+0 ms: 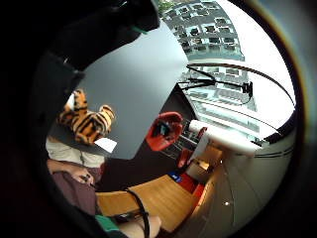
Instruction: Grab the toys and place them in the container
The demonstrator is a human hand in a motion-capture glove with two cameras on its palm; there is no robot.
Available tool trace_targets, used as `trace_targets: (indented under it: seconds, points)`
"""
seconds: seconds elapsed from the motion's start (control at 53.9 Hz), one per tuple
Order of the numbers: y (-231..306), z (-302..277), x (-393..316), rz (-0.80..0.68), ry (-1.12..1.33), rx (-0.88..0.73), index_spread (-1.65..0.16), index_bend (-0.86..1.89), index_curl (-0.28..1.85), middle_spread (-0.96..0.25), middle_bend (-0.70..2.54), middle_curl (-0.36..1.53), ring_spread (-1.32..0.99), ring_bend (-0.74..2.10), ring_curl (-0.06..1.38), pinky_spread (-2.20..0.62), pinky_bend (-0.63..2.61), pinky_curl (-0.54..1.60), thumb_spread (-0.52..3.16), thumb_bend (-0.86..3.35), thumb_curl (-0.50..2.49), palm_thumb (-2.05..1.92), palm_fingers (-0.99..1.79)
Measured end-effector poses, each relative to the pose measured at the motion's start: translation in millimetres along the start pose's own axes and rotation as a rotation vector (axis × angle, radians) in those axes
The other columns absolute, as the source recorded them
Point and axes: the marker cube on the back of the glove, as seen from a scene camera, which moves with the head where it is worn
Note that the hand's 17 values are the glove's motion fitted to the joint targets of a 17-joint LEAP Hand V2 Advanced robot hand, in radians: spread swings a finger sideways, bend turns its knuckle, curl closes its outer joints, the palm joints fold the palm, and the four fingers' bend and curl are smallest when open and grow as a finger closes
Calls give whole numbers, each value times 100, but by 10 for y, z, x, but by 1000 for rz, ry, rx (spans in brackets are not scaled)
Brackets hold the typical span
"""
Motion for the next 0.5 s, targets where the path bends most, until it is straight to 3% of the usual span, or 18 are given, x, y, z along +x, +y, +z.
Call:
trace_targets:
  seconds: [0.223, 0.315, 0.334, 0.352, 0.39, 0.501]
  points:
    - [-46, 892, -108, -2, -106, -33, -14, 1, 5, 10, 16, 24, 4, 41, 39, 5, 102, 36, 110, -6, 27, -7, -28]
    - [-129, 1081, -152, 18, -93, 45, -14, -1, 3, 9, 24, 28, 3, 63, 44, 4, 107, 37, 111, -3, 28, -3, -3]
    - [-144, 1087, -145, 21, -96, 71, -14, 1, 4, 10, 21, 27, 4, 57, 42, 5, 109, 38, 110, -5, 28, -5, -17]
    - [-160, 1092, -136, 25, -101, 99, -14, 0, 3, 8, 29, 30, -1, 73, 47, 2, 108, 37, 111, -3, 28, -2, 10]
    - [-191, 1104, -123, 32, -107, 152, -15, 1, 1, 4, 38, 32, -7, 85, 47, -4, 107, 35, 111, -2, 29, -1, 29]
    - [-255, 1141, -120, 13, -116, 251, -16, 0, -2, -10, 49, 37, -20, 109, 51, -23, 125, 37, 114, 0, 30, 3, 66]
